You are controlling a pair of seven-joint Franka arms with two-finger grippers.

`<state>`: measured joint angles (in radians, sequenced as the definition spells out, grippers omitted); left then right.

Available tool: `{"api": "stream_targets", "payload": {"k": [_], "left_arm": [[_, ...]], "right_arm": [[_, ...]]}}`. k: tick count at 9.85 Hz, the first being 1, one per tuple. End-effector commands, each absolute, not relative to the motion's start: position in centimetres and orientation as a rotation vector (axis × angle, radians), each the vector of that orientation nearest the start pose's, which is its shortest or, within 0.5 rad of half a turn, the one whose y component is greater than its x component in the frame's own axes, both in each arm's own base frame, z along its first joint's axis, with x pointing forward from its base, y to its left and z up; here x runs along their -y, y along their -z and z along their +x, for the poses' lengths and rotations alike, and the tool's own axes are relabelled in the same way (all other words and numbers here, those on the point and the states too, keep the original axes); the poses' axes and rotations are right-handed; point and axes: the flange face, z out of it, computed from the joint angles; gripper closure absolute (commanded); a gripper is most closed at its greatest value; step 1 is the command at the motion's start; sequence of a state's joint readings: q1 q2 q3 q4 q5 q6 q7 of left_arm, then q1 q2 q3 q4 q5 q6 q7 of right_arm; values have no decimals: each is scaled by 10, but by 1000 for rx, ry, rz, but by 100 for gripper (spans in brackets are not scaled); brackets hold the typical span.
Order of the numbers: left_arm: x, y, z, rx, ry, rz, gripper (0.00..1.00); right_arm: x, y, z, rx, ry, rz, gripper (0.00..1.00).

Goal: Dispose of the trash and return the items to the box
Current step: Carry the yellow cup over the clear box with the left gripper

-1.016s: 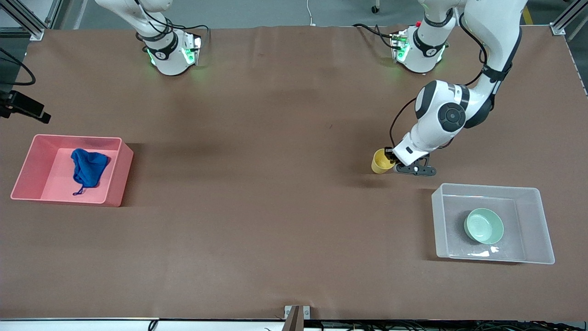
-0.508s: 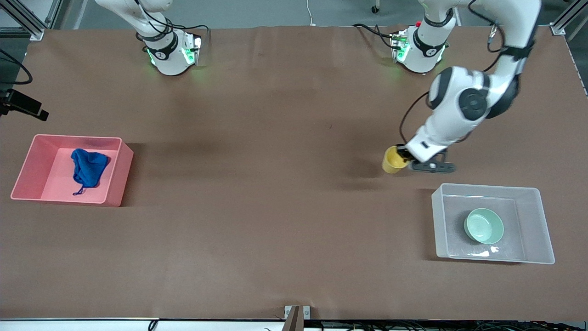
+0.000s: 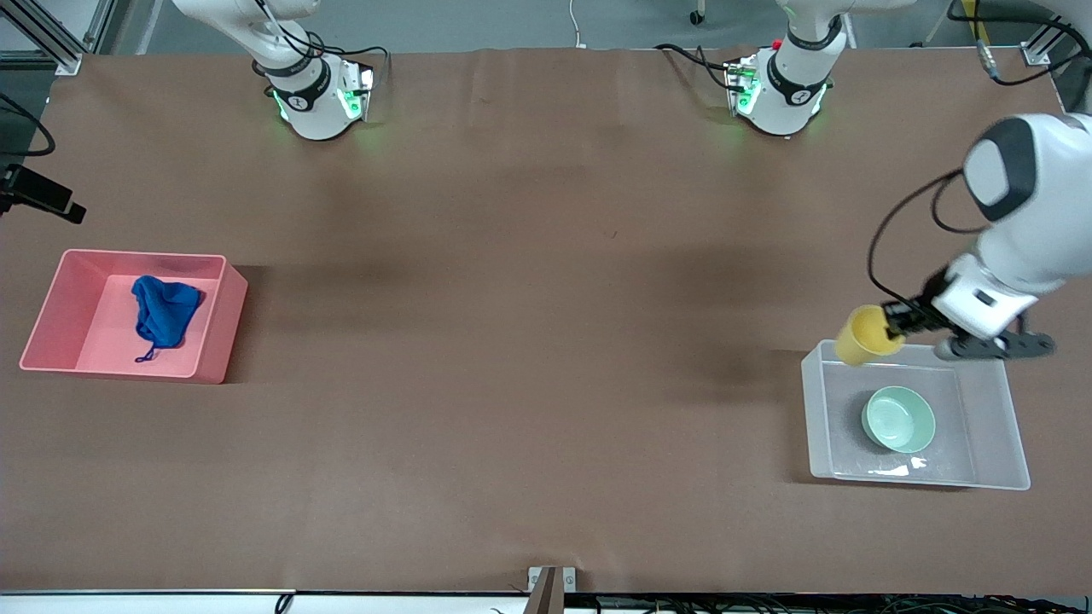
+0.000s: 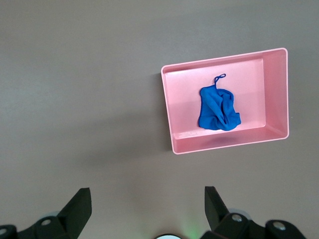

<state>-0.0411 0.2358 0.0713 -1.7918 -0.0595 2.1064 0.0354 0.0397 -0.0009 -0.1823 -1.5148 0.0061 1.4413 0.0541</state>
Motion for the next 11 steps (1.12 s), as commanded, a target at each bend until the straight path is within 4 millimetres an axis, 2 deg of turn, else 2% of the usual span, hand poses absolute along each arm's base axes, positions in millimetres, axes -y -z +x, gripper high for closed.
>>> {"api": "stream_targets", "payload": {"k": [1,2,3,4,7,10,11], "left_arm": [[-47,-381,692,32,34,-3148,100],[-64,-362,705,17,1,-3149,100],[-94,-344,704,59,-32,-3148,100],[-107,-329,704,17,-49,-3155,100],[-124,-293,710,50,-75,-3151,100],[-128,-271,709,60,-98,-3148,98],[-130,-262,711,63,-73,-3140,97]], "right_arm": [[72,-644,531,-315,-113,-3114,0],[72,-643,531,-308,-118,-3114,0],[68,-643,531,-297,-120,-3119,0],[67,-643,532,-288,-121,-3123,0],[65,-643,532,-279,-118,-3125,0],[63,-663,523,-263,-45,-3127,0],[63,-665,526,-262,-18,-3127,0]]}}
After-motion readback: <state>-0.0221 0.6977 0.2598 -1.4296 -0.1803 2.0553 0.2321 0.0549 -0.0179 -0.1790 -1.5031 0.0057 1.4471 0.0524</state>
